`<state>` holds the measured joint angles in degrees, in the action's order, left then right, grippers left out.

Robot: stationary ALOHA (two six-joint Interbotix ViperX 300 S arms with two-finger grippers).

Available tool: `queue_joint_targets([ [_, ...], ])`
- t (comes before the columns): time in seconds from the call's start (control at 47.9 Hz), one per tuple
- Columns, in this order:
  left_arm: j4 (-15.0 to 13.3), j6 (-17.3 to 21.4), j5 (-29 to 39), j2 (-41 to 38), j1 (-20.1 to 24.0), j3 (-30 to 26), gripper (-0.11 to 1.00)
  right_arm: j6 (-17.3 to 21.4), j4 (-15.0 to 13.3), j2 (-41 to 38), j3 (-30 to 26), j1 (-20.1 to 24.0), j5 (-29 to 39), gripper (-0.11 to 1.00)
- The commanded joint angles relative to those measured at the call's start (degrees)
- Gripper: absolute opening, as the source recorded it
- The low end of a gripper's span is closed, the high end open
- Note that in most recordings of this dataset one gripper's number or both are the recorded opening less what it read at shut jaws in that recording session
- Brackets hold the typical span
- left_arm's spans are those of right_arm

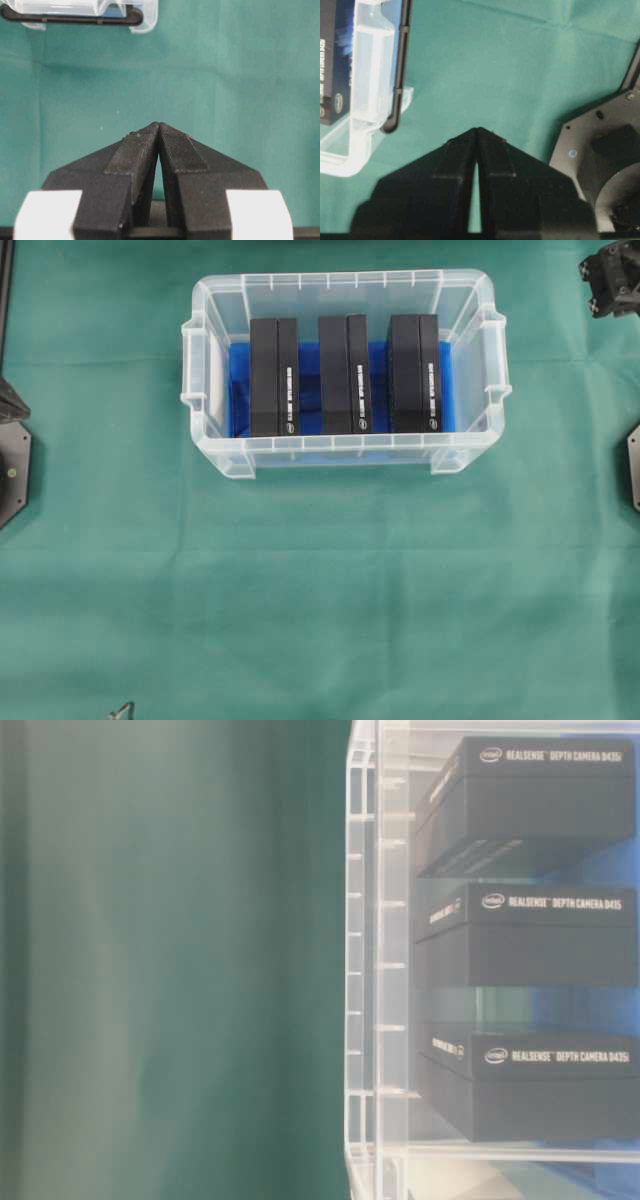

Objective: Take the box out of the case with the right arm.

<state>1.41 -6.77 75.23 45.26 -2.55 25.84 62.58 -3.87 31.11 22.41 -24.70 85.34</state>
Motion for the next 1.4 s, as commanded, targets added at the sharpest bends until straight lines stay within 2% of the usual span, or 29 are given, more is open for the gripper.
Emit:
queue_joint_targets([
  [0.0,-0.09,0.00,-0.18,-0.18,-0.18,-1.58,0.02,0.26,0.00,0.18,-0.53,-0.09,0.09,0.15],
  [0.209,0.00,0.09,-0.18,-0.09,-0.18,-1.58,0.02,2.46,-0.62,0.18,-0.26,-0.09,2.29,0.77],
  [0.251,-0.09,0.09,-0.18,-0.09,-0.18,-1.58,0.02,2.64,-0.62,0.18,-0.18,-0.09,2.64,0.87],
  [0.313,0.00,0.09,-0.18,-0.18,-0.18,-1.58,0.02,2.72,-0.62,0.18,-0.09,-0.09,2.90,0.95],
  [0.439,0.00,0.09,-0.18,-0.18,-0.18,-1.58,0.02,2.90,-0.62,0.18,0.00,-0.09,3.08,0.92],
  [1.066,0.09,0.18,0.09,-0.18,-0.18,-1.67,0.02,4.75,-0.09,-0.88,-0.62,0.00,3.08,0.92],
  [1.233,0.09,0.18,0.09,-0.18,-0.18,-1.67,0.02,5.89,0.79,-4.31,-2.81,0.70,1.49,0.92],
  [1.379,0.18,0.18,0.35,-0.18,-0.18,-1.67,0.02,7.47,0.79,-9.76,-7.12,3.08,-1.32,0.92],
])
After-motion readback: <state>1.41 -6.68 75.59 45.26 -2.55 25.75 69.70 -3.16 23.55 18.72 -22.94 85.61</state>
